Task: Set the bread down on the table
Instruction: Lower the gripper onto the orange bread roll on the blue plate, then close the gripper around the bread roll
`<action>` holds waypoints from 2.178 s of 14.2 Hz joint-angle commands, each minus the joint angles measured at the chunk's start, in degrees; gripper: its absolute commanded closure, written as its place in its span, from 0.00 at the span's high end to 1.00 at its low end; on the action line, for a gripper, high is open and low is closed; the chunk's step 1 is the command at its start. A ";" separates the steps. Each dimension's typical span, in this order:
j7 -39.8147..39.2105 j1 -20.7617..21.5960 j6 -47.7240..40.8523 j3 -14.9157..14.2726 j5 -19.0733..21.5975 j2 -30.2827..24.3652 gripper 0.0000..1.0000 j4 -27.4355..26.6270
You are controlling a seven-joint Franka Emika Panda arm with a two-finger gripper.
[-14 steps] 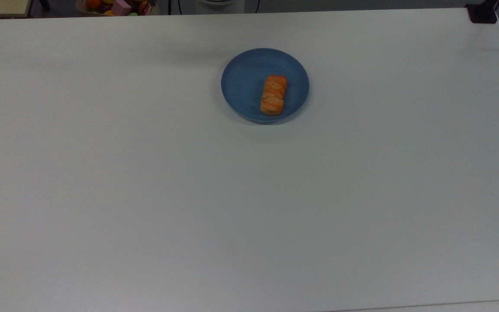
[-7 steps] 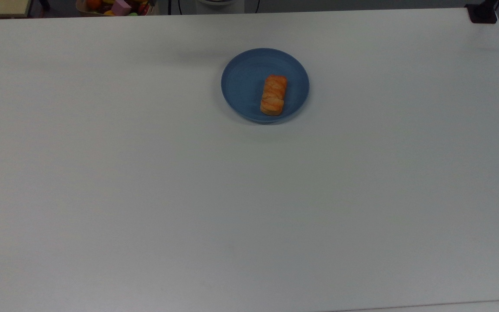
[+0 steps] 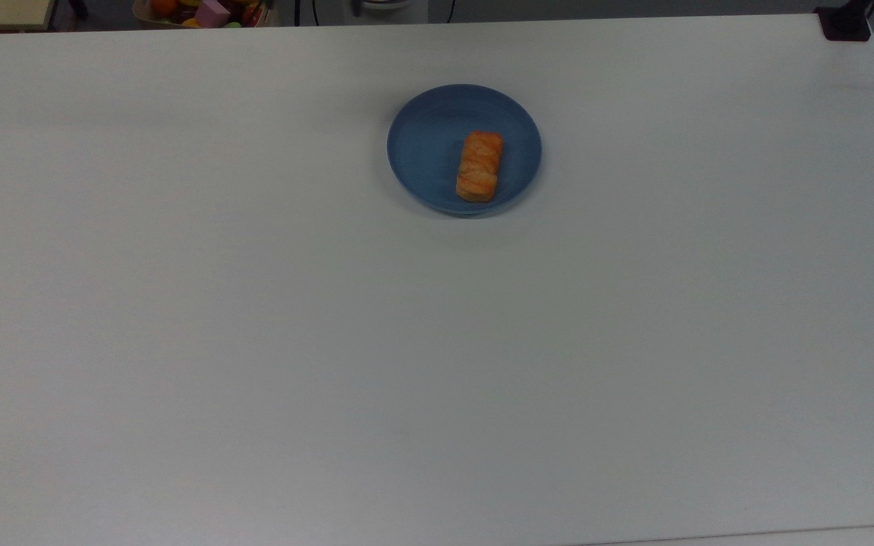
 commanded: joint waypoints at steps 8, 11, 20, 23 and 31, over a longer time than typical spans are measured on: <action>9.68 12.17 10.43 -0.54 0.40 8.36 1.00 -7.25; 12.95 13.41 18.79 -0.46 0.31 11.53 1.00 -10.86; 21.64 19.12 27.50 -0.46 0.31 17.95 1.00 -16.92; 24.89 20.27 31.02 -0.46 0.31 18.74 1.00 -17.99; 27.54 20.18 32.70 -0.46 0.57 19.28 0.00 -17.28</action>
